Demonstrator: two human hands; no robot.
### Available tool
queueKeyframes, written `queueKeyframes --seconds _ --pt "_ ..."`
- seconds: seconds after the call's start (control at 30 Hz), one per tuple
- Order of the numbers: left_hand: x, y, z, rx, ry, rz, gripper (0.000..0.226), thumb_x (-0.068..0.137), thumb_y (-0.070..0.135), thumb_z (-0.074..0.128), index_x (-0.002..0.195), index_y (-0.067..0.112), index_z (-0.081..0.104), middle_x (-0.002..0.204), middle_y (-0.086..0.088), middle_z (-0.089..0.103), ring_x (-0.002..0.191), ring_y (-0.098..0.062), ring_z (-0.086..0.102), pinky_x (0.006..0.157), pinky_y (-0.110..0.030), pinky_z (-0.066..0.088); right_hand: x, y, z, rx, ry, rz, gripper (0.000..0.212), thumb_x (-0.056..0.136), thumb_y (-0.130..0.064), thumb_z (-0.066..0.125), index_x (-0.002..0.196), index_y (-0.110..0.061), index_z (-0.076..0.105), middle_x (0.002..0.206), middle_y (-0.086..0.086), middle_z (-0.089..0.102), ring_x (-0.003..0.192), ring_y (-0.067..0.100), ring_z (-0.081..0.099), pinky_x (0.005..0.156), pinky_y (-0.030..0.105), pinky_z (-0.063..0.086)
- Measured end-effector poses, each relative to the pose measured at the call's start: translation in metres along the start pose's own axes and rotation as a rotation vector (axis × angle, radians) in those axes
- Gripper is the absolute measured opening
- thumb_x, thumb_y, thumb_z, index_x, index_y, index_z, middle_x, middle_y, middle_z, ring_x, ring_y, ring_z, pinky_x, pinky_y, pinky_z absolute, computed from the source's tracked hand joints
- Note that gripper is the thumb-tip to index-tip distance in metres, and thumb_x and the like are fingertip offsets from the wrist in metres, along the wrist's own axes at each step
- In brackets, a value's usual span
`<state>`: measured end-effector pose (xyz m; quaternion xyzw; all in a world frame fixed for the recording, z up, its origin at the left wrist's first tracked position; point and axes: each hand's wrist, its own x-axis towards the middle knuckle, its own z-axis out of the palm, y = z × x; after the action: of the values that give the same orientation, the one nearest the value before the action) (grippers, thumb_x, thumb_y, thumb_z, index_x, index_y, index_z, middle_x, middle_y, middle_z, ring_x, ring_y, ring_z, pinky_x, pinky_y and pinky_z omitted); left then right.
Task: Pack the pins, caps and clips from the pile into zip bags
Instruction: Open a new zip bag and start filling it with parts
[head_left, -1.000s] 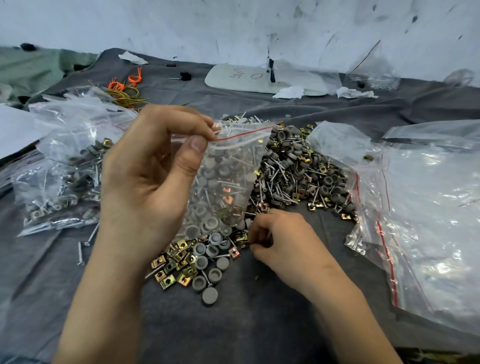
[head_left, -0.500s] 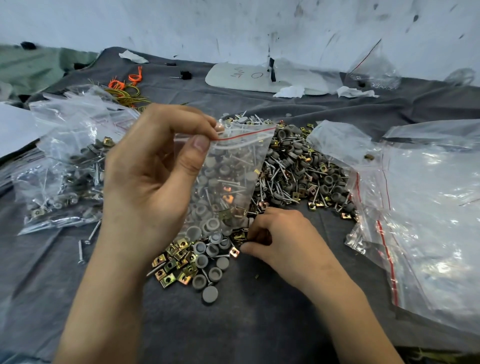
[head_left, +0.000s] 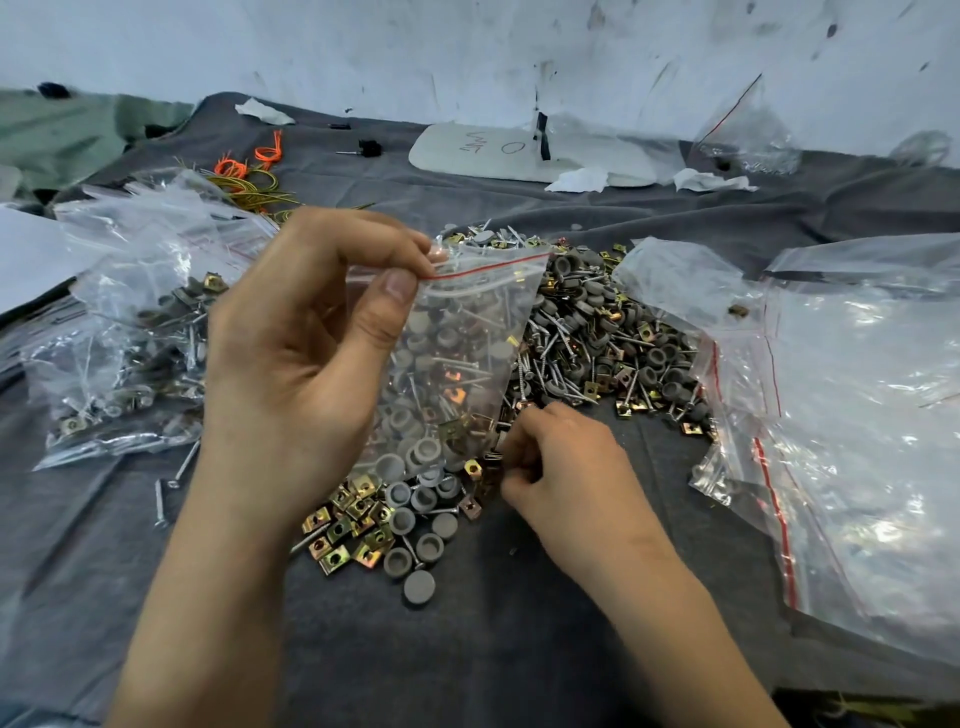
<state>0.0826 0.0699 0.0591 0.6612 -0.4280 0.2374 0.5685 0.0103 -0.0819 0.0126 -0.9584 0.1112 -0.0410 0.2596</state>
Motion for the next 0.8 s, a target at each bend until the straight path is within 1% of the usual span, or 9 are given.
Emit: queueKeyframes --seconds 0.1,0.2,0.27,0.33,0.4,0.47,0.57,0.7,0.8 --pt "0.000 0.001 0.000 0.022 -0.001 -0.001 0.014 0.099 0.007 0.051 0.100 0.021 0.056 0.105 -0.007 0.061 0.104 -0.031 0.063 0.090 -0.038 0.049 0.003 0.007 -0.010 0.089 -0.037 0.006 0.024 0.082 -0.010 0.063 0.074 -0.028 0.051 0.086 -0.008 0.053 0.085 0.016 0.055 0.080 0.033 0.048" --pt "0.000 0.001 0.000 0.035 -0.007 0.003 0.013 0.099 0.007 0.051 0.100 0.019 0.056 0.104 -0.008 0.062 0.104 -0.030 0.063 0.089 -0.038 0.049 0.003 0.012 -0.010 0.126 -0.075 0.003 0.017 0.083 -0.014 0.067 0.080 -0.028 0.057 0.084 -0.008 0.059 0.080 0.015 0.058 0.080 0.034 0.051" --pt "0.000 0.001 0.000 0.035 -0.006 -0.001 0.013 0.099 0.006 0.051 0.100 0.018 0.056 0.104 -0.008 0.062 0.103 -0.029 0.063 0.088 -0.038 0.049 0.002 0.012 -0.006 0.119 -0.092 -0.018 0.018 0.082 -0.015 0.068 0.086 -0.031 0.060 0.085 -0.012 0.057 0.081 0.012 0.058 0.080 0.033 0.051" --pt "0.000 0.001 0.000 0.036 -0.003 -0.002 0.013 0.099 0.006 0.051 0.100 0.018 0.056 0.104 -0.009 0.062 0.103 -0.030 0.063 0.088 -0.040 0.050 0.001 0.010 -0.001 0.103 -0.100 -0.046 0.023 0.082 -0.018 0.069 0.092 -0.034 0.057 0.085 -0.015 0.053 0.083 0.010 0.054 0.077 0.029 0.048" --pt "0.000 0.001 0.000 0.036 -0.002 -0.002 0.014 0.099 0.006 0.051 0.099 0.019 0.056 0.104 -0.009 0.062 0.103 -0.031 0.063 0.087 -0.041 0.050 0.001 0.008 0.003 0.068 -0.099 -0.073 0.024 0.083 -0.020 0.068 0.092 -0.034 0.052 0.089 -0.013 0.052 0.088 0.015 0.053 0.076 0.030 0.046" --pt "-0.001 0.001 -0.001 0.036 -0.004 -0.004 0.015 0.099 0.006 0.051 0.099 0.020 0.056 0.104 -0.007 0.062 0.103 -0.029 0.063 0.086 -0.040 0.050 0.003 0.007 0.005 0.051 -0.095 -0.084 0.020 0.084 -0.021 0.067 0.092 -0.031 0.052 0.094 -0.009 0.052 0.093 0.018 0.053 0.080 0.034 0.047" --pt "0.000 0.001 -0.001 0.039 -0.004 -0.013 0.016 0.099 0.006 0.051 0.099 0.021 0.056 0.103 -0.005 0.062 0.103 -0.025 0.063 0.087 -0.037 0.049 0.005 0.007 0.006 0.054 -0.107 -0.090 0.024 0.084 -0.022 0.068 0.086 -0.032 0.047 0.094 -0.010 0.049 0.094 0.017 0.052 0.084 0.035 0.047" --pt "0.000 0.000 -0.001 0.011 0.000 -0.028 0.017 0.099 0.005 0.051 0.100 0.021 0.055 0.105 -0.005 0.061 0.105 -0.023 0.063 0.090 -0.032 0.047 0.006 0.009 0.005 0.039 -0.102 -0.139 0.018 0.086 -0.028 0.067 0.087 -0.030 0.049 0.092 -0.014 0.046 0.093 0.012 0.051 0.084 0.032 0.046" --pt "0.000 0.000 0.001 0.004 -0.001 -0.022 0.017 0.099 0.004 0.051 0.101 0.020 0.055 0.104 -0.007 0.061 0.105 -0.024 0.063 0.090 -0.030 0.047 0.006 0.008 0.007 0.053 -0.085 -0.165 0.014 0.086 -0.035 0.064 0.086 -0.029 0.052 0.093 -0.012 0.049 0.093 0.012 0.052 0.084 0.034 0.046"
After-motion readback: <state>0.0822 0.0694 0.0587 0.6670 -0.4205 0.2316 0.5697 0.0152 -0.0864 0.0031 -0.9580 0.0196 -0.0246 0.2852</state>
